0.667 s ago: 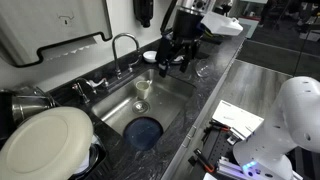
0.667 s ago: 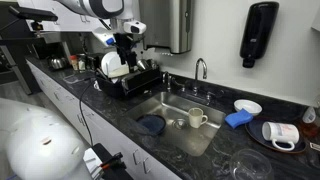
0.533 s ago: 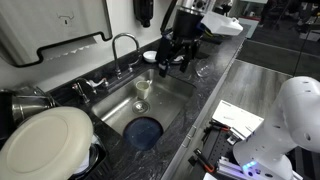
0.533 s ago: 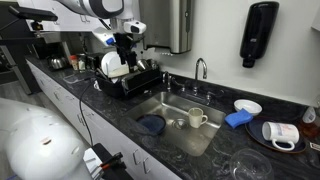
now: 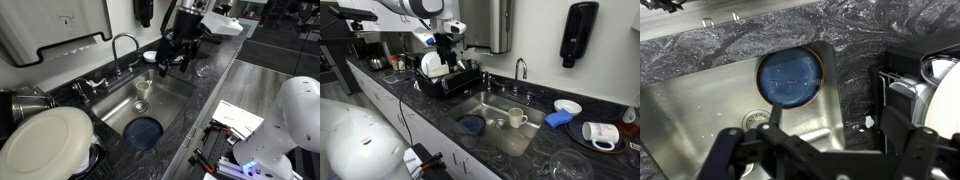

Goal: Put the glass cup inside the sink

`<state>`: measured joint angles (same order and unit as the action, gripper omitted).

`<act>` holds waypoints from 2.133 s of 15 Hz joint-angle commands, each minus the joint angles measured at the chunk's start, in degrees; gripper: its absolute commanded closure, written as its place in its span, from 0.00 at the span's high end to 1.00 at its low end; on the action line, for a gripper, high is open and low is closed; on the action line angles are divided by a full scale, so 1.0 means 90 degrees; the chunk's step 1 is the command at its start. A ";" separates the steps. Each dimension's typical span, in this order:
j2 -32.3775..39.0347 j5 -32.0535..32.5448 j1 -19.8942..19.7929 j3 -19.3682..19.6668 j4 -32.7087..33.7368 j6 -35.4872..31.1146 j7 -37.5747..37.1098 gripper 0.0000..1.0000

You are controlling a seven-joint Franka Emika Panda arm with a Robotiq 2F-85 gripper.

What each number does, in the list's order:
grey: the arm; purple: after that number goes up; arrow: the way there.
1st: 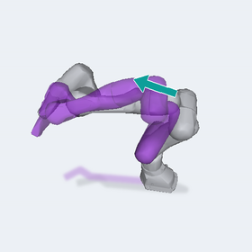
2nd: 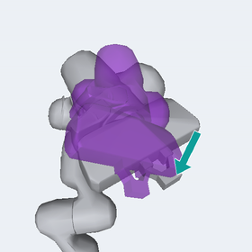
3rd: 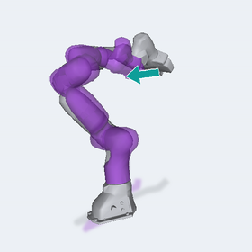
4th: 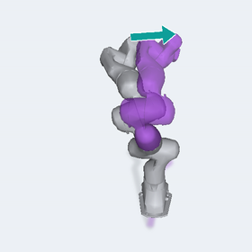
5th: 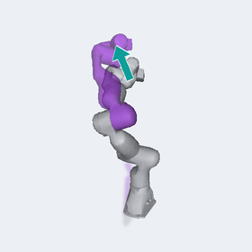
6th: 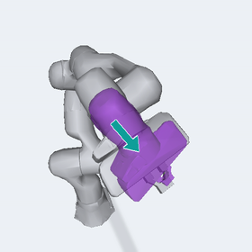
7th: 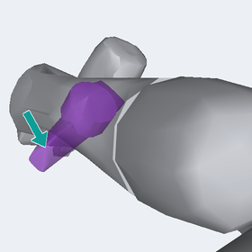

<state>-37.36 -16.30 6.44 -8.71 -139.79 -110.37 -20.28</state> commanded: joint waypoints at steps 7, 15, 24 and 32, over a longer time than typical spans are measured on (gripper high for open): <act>-0.0002 -0.0035 -0.0074 -0.0054 0.0020 0.0032 0.0033 1.00; -0.0002 -0.0035 -0.0074 -0.0054 0.0020 0.0032 0.0033 1.00; -0.0002 -0.0035 -0.0074 -0.0054 0.0020 0.0032 0.0033 1.00; 0.0389 0.1328 -0.0908 0.0278 -0.0484 -0.0686 0.0237 1.00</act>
<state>-36.35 -7.95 1.55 -7.25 -141.60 -111.80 -19.89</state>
